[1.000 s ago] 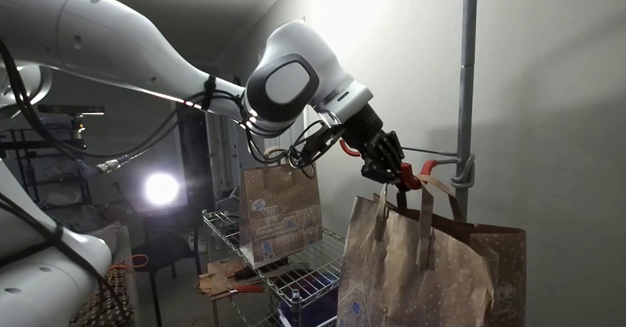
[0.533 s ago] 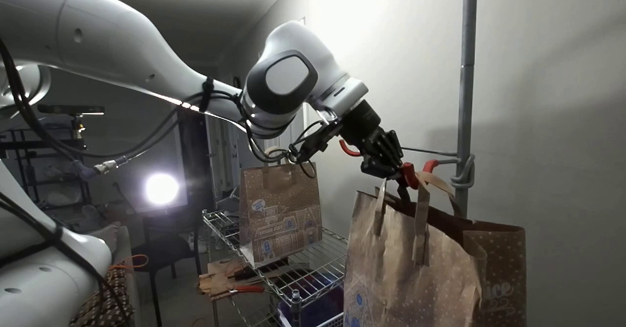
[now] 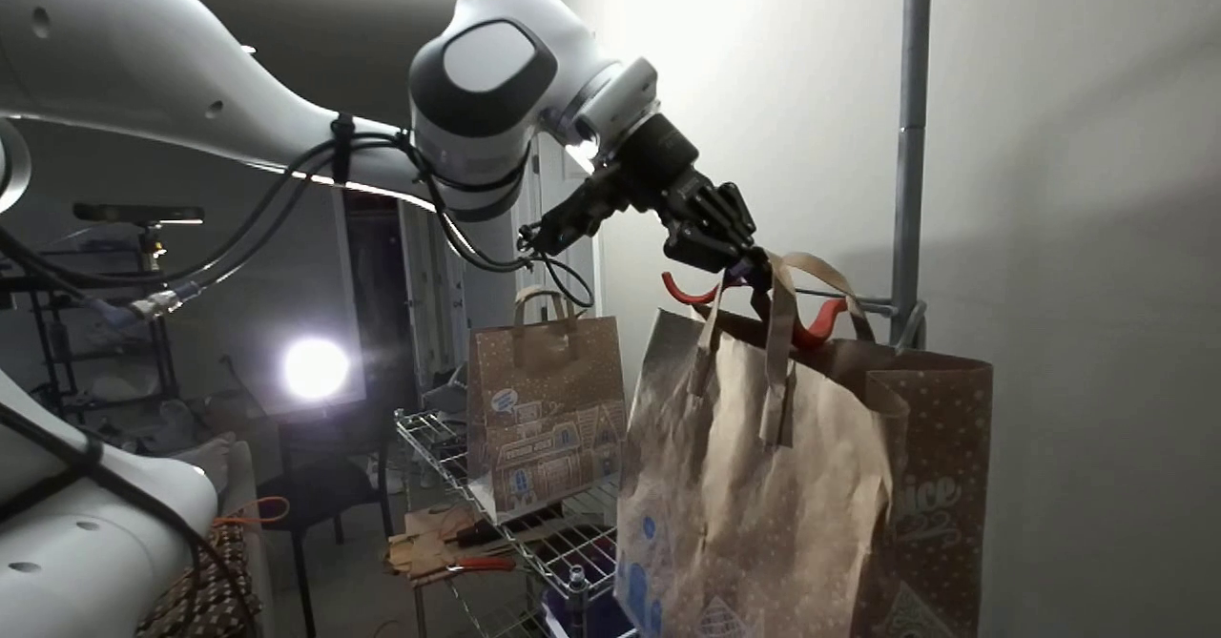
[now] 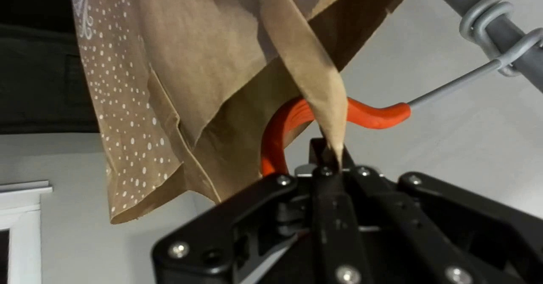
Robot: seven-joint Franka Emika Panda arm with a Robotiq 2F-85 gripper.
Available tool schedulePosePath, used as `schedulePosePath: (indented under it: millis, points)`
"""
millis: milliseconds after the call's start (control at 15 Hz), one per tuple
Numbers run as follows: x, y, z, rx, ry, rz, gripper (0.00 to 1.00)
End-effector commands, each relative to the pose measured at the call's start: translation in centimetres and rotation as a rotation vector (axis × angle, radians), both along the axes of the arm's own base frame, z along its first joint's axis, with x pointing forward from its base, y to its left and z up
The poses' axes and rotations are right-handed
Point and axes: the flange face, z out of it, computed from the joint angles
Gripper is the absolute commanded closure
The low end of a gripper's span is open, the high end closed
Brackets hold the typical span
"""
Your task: Move the brown bags to the metal rack
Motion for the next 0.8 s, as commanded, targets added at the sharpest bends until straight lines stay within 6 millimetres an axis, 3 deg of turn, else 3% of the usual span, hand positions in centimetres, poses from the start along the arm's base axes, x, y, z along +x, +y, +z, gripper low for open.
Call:
schedulePosePath:
  millis: [0,267,533,733]
  points:
    - [-1.2,1.3,1.4,-0.039,0.0,0.002,0.99]
    - [-1.4,2.1,1.0,-0.03,0.01,0.012,0.99]
    - [-1.7,3.3,-1.0,0.005,0.058,0.1,0.99]
    - [-3.2,4.1,-1.8,0.01,0.092,0.15,0.99]
